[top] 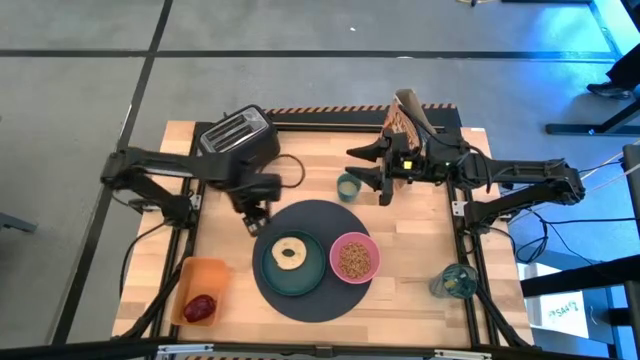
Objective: Arrange a breakfast setting
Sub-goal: Put the red apple from the orange bin on top of the green plate on the placemat
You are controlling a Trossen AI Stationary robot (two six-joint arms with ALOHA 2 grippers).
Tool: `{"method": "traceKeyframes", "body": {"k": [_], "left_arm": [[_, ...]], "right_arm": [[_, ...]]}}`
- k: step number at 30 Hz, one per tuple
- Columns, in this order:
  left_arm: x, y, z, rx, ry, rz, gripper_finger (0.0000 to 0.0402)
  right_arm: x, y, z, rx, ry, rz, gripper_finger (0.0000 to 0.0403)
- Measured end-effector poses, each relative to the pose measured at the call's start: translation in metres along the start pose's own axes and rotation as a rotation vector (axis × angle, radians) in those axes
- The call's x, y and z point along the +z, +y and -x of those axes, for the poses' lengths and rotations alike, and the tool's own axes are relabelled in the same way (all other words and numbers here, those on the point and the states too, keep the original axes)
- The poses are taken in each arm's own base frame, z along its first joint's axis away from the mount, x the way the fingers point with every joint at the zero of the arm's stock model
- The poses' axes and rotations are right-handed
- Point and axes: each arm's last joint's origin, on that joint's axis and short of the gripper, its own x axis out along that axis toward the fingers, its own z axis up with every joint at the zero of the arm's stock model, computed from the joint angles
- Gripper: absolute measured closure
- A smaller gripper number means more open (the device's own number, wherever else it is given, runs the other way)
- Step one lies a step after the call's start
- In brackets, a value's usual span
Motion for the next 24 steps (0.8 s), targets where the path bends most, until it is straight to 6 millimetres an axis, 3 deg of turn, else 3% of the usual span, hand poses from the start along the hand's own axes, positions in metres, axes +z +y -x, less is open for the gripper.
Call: {"method": "traceKeyframes", "body": {"k": [5,11,19,24], "left_arm": [[-0.039,-0.008,0.019,-0.059,-0.084,0.052,0.0243],[-0.077,-0.02,0.001,-0.085,0.007,0.03,0.0243],[-0.08,-0.032,-0.036,-0.222,0.027,0.027,0.0243],[-0.087,-0.03,-0.052,-0.251,0.145,0.016,0.0243]], "right_arm": [[0.002,-0.007,0.0,0.036,0.009,-0.033,0.0185],[-0.001,-0.014,0.0,0.007,0.045,-0.056,0.0185],[-0.009,-0.017,-0.001,-0.061,0.115,-0.055,0.0185],[-0.022,-0.021,0.001,-0.12,0.237,-0.074,0.0185]]}}
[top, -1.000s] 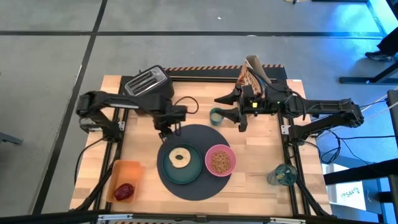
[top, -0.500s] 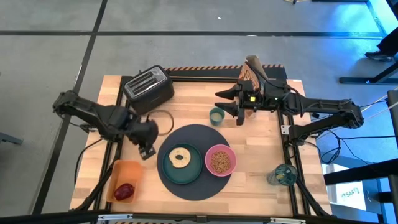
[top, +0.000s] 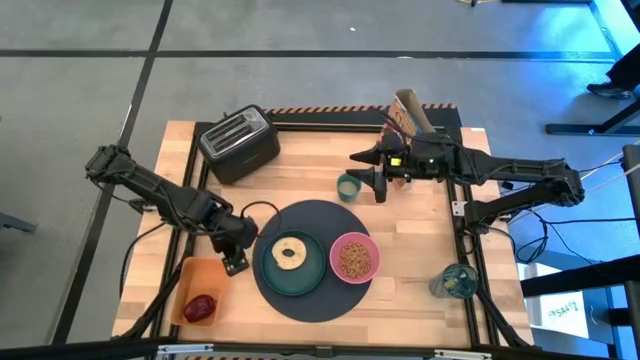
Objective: Arrange a breakfast setting
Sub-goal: Put the red apple from the orange bin on top of the green plate on the placemat
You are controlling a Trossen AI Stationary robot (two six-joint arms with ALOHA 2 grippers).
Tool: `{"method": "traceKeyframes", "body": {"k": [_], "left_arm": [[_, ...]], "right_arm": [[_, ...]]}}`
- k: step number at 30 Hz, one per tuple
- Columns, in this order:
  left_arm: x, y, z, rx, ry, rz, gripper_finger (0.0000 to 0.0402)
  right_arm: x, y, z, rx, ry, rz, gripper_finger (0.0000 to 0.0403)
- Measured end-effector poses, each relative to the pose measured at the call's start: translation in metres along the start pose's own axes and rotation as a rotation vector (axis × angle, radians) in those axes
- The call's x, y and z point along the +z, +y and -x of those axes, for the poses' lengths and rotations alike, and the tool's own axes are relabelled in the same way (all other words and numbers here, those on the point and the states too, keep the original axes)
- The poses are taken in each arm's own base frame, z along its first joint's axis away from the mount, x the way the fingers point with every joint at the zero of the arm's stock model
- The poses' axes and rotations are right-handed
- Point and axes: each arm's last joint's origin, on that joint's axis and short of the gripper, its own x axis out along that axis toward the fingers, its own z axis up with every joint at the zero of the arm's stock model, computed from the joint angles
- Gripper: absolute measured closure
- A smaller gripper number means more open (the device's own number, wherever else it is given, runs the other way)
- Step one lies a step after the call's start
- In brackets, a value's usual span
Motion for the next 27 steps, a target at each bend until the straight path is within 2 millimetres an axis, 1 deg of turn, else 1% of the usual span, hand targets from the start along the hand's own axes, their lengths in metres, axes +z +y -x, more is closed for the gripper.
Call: {"method": "traceKeyframes", "body": {"k": [5,9,14,19,27], "left_arm": [[-0.015,0.003,-0.014,-0.026,0.168,-0.027,0.0243],[-0.026,0.005,-0.02,-0.016,0.271,-0.043,0.0243],[-0.03,0.011,-0.032,0.034,0.243,-0.065,0.0243],[-0.038,0.018,-0.053,0.02,0.244,-0.125,0.0243],[-0.051,0.019,-0.073,-0.021,0.221,-0.215,0.0243]], "right_arm": [[-0.008,-0.002,0.0,-0.023,0.078,-0.025,0.0185],[-0.01,-0.003,0.001,-0.035,0.102,-0.029,0.0185],[-0.01,-0.003,0.001,-0.047,0.098,-0.028,0.0185],[-0.01,-0.004,0.001,-0.06,0.095,-0.027,0.0185],[-0.013,-0.005,0.001,-0.071,0.126,-0.037,0.0185]]}}
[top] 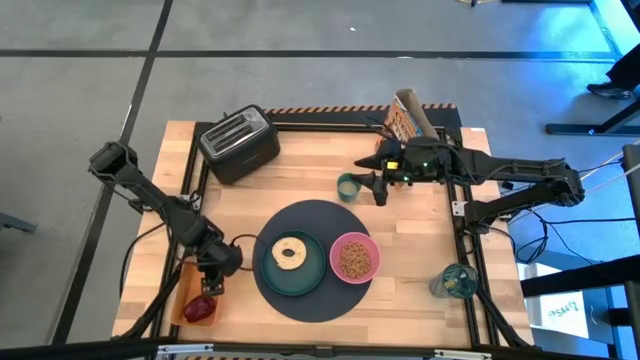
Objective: Arrange a breakfast setting
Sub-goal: Put the red apple from the orange bin on top of the green plate on the placemat
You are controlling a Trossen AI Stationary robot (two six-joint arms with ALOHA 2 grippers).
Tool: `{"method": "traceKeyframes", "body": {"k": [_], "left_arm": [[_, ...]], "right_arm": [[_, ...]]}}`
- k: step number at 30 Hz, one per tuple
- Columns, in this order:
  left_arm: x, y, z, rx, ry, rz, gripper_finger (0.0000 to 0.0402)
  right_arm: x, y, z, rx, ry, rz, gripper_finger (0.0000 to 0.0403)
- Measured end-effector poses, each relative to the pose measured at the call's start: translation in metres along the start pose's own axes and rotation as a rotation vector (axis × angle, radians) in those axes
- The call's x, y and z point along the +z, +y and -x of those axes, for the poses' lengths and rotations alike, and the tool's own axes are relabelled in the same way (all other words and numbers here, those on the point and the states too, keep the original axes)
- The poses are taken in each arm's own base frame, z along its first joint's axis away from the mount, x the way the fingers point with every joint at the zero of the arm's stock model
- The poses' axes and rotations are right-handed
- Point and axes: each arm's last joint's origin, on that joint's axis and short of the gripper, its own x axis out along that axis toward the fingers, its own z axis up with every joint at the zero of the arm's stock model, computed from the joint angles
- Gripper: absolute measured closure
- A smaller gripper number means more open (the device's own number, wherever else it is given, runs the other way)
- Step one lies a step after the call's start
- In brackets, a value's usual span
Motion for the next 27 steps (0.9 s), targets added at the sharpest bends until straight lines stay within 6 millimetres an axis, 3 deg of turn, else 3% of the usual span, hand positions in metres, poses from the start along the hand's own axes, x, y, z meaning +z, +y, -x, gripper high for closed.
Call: {"method": "traceKeyframes", "body": {"k": [10,27], "left_arm": [[-0.007,-0.003,-0.028,-0.143,-0.065,-0.047,0.0243],[-0.019,-0.017,-0.036,-0.252,-0.117,-0.092,0.0243]], "right_arm": [[-0.004,-0.001,0.0,-0.016,0.042,-0.038,0.0185],[-0.004,-0.003,0.0,-0.056,0.032,-0.036,0.0185]]}}
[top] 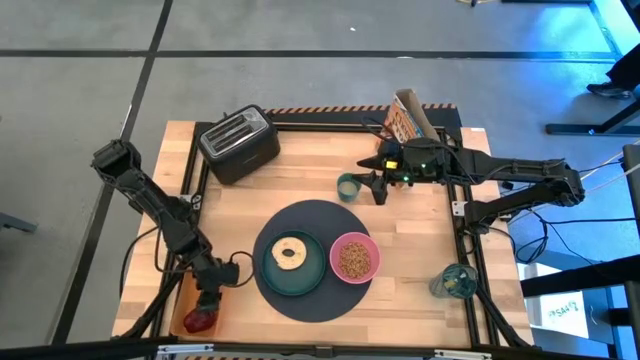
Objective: Arrange a breakfast setting
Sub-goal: Put the red apple from the orange bin on top of the green plate on the placemat
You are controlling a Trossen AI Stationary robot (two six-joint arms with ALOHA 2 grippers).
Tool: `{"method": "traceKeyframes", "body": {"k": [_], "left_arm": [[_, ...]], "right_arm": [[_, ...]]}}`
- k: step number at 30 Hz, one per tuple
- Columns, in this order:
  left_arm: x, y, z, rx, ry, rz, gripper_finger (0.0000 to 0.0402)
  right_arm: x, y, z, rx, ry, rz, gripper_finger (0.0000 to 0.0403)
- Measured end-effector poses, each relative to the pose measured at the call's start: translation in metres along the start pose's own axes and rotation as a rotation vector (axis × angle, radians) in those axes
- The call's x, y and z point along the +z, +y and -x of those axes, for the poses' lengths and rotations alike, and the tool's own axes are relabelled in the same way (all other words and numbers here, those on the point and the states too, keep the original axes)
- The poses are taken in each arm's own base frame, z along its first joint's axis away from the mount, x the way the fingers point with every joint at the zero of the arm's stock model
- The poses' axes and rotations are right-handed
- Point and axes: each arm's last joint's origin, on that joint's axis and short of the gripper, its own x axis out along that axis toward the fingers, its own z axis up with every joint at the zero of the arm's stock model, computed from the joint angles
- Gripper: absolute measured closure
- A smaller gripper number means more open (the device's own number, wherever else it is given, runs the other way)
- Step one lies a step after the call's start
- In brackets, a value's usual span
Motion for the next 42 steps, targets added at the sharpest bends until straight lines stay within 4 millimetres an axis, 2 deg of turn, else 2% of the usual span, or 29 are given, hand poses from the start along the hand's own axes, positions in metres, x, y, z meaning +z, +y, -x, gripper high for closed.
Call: {"method": "traceKeyframes", "body": {"k": [10,18,23,29,33,37,42], "left_arm": [[-0.008,0.022,0.002,0.246,0.01,0.104,0.0243],[-0.01,0.024,0.004,0.264,0.041,0.1,0.0249],[-0.009,0.018,0.013,0.242,0.03,0.119,0.0257],[-0.009,0.01,0.033,0.223,0.002,0.156,0.0259],[-0.005,-0.01,0.046,0.122,-0.071,0.108,0.0259],[-0.006,-0.026,0.046,0.027,-0.112,-0.005,0.0259],[-0.011,-0.025,0.045,0.032,-0.047,0.171,0.0256]], "right_arm": [[0.0,-0.001,0.0,-0.028,-0.013,-0.016,0.0185],[0.003,0.0,0.0,-0.017,-0.038,-0.022,0.0185],[0.007,0.002,0.0,0.003,-0.085,-0.028,0.0185],[0.011,0.003,0.0,0.018,-0.119,-0.032,0.0185],[0.01,0.003,-0.001,0.019,-0.116,-0.032,0.0185],[0.01,0.003,-0.001,0.018,-0.111,-0.031,0.0185],[0.01,0.003,-0.001,0.017,-0.109,-0.037,0.0185]]}}
